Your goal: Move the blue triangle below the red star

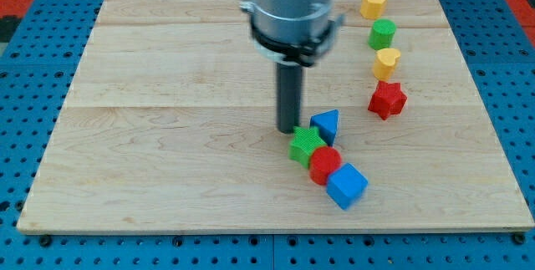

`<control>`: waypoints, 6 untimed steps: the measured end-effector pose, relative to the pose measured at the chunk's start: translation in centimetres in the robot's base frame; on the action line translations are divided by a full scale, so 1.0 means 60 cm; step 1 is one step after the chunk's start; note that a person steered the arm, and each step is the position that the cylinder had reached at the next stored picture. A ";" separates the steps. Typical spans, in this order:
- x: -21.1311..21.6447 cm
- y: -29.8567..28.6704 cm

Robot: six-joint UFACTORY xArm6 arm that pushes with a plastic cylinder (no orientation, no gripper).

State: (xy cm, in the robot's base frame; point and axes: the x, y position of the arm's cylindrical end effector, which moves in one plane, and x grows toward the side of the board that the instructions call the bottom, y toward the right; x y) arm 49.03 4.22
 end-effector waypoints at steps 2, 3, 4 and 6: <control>-0.014 0.046; -0.053 -0.009; -0.056 0.079; 0.000 0.102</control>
